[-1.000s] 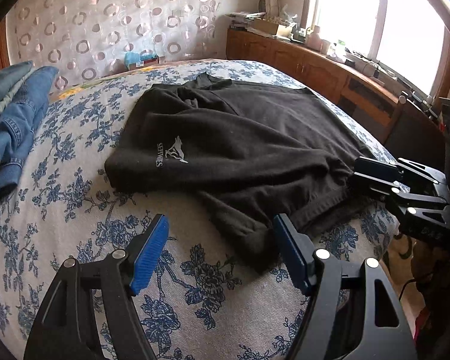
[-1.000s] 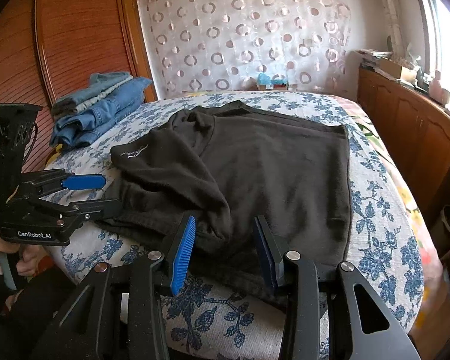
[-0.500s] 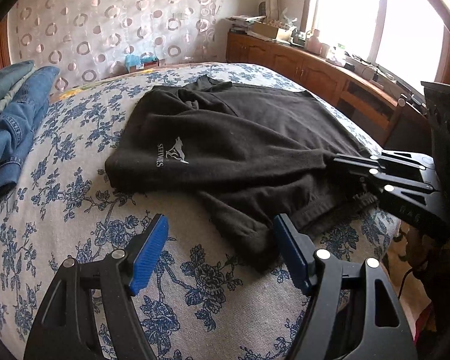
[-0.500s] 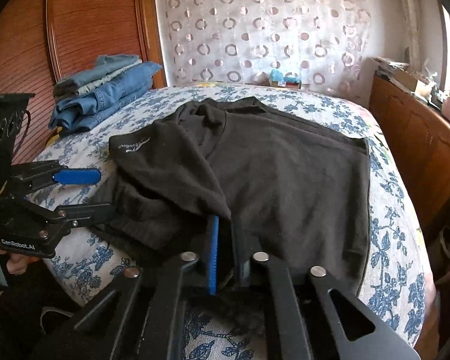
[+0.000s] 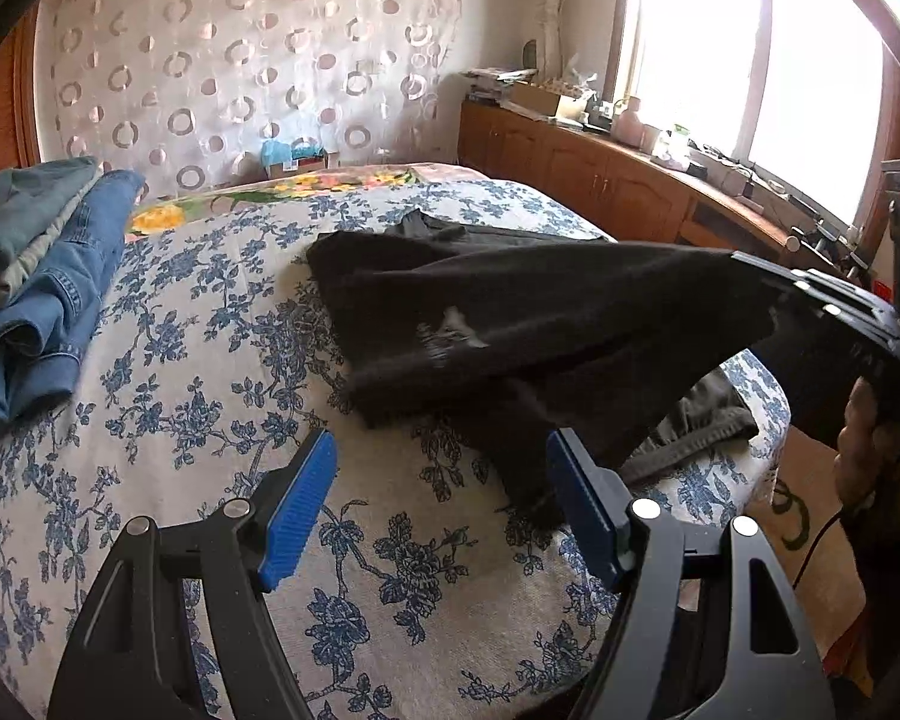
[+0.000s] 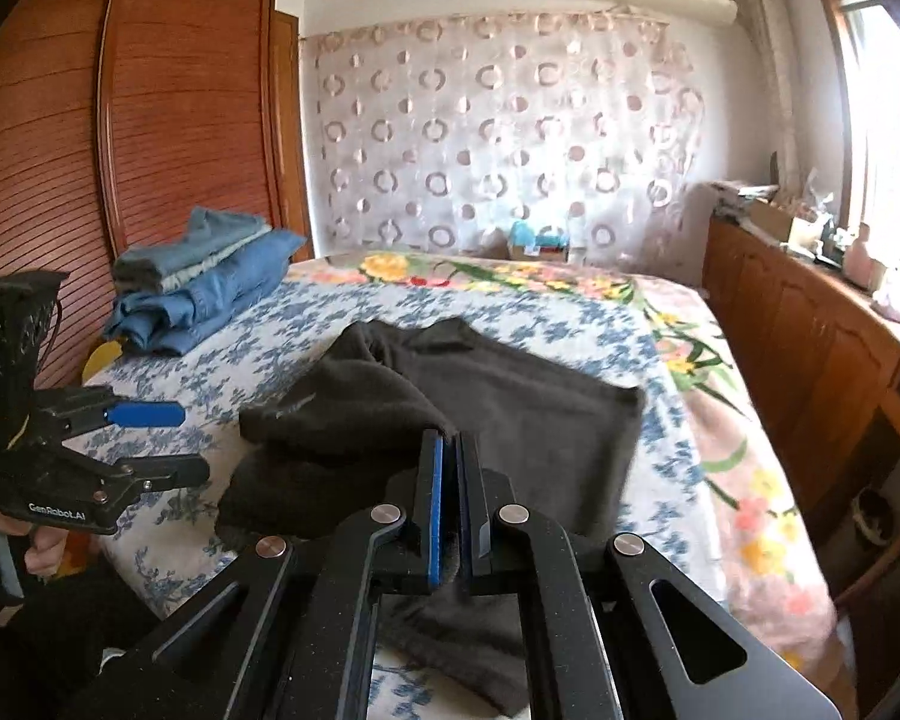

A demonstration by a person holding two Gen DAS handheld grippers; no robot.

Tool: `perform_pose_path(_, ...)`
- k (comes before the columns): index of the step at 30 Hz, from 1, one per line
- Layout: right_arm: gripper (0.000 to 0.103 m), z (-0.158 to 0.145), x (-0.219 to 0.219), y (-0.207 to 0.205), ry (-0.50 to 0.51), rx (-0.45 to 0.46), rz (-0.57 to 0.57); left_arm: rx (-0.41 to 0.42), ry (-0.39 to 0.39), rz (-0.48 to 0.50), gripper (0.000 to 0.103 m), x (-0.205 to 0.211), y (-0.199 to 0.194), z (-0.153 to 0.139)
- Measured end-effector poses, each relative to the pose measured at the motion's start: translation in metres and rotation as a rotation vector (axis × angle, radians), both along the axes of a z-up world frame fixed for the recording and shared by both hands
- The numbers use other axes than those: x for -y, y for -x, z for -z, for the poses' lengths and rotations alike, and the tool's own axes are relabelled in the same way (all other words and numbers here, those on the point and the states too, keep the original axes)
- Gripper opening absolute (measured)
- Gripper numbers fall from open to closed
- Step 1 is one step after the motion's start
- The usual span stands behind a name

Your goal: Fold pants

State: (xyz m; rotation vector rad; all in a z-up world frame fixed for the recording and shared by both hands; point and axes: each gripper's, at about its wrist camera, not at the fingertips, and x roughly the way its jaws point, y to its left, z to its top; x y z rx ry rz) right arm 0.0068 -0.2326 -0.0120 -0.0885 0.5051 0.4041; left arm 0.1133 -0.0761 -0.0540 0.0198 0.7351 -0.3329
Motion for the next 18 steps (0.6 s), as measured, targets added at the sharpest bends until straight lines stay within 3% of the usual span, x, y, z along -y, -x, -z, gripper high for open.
perform_pose_path(18,0.004,0.005,0.032,0.030,-0.012,-0.073,0.059,-0.004,0.014,0.011,0.074,0.005,-0.002,0.000)
